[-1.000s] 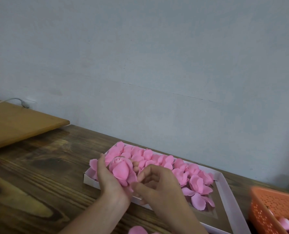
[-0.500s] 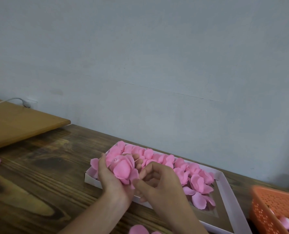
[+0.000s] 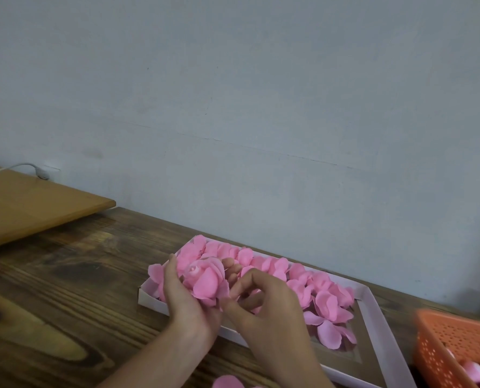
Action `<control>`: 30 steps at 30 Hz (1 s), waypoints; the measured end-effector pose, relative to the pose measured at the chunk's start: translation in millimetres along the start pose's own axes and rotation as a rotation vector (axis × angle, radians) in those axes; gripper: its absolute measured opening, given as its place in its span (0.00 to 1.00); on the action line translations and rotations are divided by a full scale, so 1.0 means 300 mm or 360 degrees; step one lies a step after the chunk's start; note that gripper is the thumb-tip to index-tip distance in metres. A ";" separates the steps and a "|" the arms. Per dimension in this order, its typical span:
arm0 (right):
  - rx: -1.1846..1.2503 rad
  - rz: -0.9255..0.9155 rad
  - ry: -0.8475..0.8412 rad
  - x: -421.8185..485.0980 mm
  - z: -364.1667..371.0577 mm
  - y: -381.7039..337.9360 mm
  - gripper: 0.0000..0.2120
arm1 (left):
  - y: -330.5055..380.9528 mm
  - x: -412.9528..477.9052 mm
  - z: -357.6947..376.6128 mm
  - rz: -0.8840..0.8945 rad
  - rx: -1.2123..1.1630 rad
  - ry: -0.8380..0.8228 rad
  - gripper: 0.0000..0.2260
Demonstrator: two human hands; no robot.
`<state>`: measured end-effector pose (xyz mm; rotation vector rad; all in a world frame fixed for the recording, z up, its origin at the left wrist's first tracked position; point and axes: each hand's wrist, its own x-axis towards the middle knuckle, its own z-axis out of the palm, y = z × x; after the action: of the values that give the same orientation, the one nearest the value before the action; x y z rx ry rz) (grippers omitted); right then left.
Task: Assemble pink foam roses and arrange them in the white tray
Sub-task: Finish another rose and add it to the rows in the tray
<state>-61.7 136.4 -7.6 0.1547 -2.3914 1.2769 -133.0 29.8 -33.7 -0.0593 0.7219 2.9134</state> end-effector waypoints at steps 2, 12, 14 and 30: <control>-0.0028 0.0001 0.0011 -0.001 -0.002 0.002 0.07 | -0.002 0.000 -0.002 -0.0001 0.0056 -0.0017 0.39; -0.0077 -0.0113 0.0083 -0.003 -0.003 -0.002 0.07 | -0.009 0.008 -0.007 0.0022 0.0168 -0.0074 0.37; -0.0070 -0.0166 0.0083 -0.003 -0.001 -0.003 0.07 | -0.007 0.008 -0.004 0.0037 0.0192 -0.0074 0.36; -0.0093 -0.0237 0.0112 -0.004 0.003 0.008 0.03 | -0.031 0.001 0.001 0.0021 0.0117 0.0117 0.33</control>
<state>-61.6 136.9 -10.3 0.2605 -2.3081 1.1251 -132.0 38.0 -37.7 -0.1550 0.8435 2.9075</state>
